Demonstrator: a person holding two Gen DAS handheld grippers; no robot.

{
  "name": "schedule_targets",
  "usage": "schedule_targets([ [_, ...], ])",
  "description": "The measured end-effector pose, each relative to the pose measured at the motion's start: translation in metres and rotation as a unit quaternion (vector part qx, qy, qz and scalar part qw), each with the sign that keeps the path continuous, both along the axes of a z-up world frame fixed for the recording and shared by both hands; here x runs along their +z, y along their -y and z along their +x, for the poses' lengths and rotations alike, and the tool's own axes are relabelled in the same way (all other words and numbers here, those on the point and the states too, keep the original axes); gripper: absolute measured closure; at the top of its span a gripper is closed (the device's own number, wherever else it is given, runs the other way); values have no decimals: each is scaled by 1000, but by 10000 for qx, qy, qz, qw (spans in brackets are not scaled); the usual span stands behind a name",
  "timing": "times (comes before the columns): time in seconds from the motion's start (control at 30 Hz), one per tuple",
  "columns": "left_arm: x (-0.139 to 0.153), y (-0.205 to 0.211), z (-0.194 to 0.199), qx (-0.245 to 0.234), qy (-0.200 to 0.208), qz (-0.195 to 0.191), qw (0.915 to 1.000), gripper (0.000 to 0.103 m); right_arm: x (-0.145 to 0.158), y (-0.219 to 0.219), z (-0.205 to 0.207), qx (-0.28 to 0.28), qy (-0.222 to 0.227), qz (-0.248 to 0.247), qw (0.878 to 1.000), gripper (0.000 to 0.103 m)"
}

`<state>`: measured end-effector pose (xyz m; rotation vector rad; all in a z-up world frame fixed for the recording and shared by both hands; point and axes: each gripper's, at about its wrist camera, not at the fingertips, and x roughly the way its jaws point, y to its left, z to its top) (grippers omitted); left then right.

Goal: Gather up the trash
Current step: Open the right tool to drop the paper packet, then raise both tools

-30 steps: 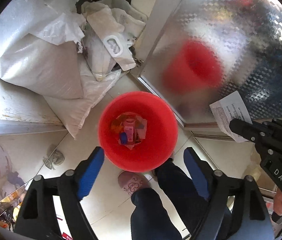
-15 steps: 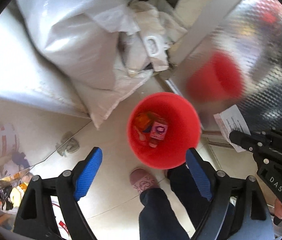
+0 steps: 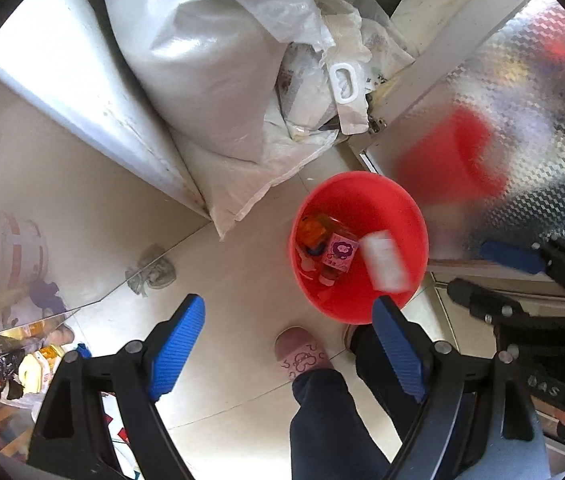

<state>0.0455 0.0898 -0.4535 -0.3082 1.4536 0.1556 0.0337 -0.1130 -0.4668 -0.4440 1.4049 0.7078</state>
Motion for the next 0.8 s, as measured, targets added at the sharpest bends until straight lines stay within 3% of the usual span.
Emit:
schedule_targets([
  [0.07,11,-1,-3,12,60,62,10000,19,8,1,-3,11,34,24,10000,43],
  [0.2,41,4,-6,-99,181,239,9995,19,31,1,-8,-84,213,-59,9997,38],
  [0.3,79,5,-9,-80,332,208,9992,19,66,1,-14,-160,493,-108,9986,34],
  [0.47,164,10,-17,-42,698,293,9971,19,153,4,-24,-227,946,33,9953,20],
  [0.63,256,16,-20,26,1135,480,9924,19,246,11,-35,-451,1466,267,9878,13],
  [0.8,327,26,-9,-83,1438,376,9889,19,322,22,-38,-856,1848,457,9780,3],
])
